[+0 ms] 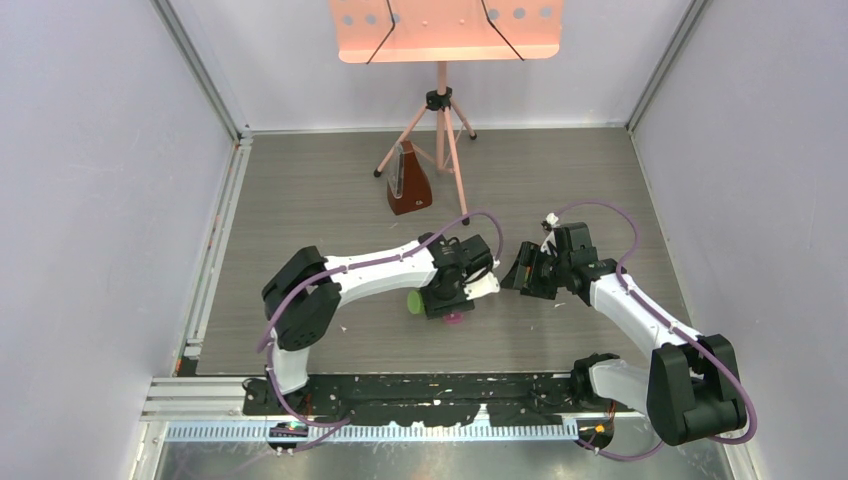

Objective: Sort the pills into containers

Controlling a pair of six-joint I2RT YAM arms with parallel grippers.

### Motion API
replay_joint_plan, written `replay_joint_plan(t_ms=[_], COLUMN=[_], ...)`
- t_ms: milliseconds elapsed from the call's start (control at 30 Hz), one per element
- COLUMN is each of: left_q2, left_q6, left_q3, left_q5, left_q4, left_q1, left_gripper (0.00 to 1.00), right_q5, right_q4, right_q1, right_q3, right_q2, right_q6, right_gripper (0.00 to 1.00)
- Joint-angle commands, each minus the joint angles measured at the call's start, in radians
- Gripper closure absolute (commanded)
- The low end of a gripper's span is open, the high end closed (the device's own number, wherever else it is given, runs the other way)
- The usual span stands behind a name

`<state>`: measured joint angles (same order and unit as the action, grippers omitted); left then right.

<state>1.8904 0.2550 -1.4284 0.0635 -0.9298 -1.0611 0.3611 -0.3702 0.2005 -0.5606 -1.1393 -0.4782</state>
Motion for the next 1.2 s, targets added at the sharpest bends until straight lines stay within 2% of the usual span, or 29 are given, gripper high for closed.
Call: replay_joint_plan(t_ms=[0,700,1167], left_q2=[0.005,0.038,-0.029], left_q6=[0.028,0.02,-0.016], left_q3=[-0.039,-0.092,0.019], left_q5=[0.02,0.078,0.063], left_q4=[-0.036,-0.082,0.046], left_q1=[-0.011,-0.042,-0.041], left_gripper=[1.0,1.0,1.0], right_q5=[0.009,0.009,0.015], right_q4=[0.03,0.036,0.034], right_q1=[-0.004,-0.007,-0.008], right_q3=[-0.009,0.001,0.003], right_q2=[-0.003,-0.005,-0.001], right_q6=[-0.007,-0.007,-0.005], right_gripper=[0.36,0.36,0.36])
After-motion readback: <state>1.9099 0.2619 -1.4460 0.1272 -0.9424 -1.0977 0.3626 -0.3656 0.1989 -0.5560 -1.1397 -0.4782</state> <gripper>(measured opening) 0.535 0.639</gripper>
